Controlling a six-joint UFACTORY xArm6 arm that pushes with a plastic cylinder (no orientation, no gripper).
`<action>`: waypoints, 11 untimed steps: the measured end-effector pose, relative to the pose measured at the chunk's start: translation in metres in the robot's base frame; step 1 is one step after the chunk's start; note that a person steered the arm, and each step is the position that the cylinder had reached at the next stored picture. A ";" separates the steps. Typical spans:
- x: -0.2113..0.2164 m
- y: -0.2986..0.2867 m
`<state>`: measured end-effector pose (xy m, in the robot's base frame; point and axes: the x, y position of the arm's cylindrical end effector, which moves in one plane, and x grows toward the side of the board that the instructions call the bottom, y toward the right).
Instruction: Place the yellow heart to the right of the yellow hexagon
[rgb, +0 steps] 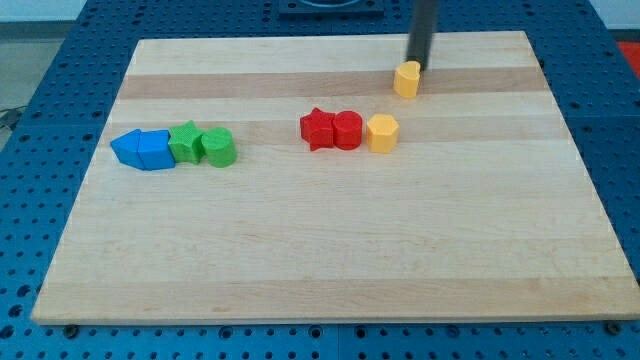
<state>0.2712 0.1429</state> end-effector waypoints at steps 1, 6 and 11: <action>0.004 0.004; -0.013 -0.067; 0.016 -0.089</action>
<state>0.2875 0.0534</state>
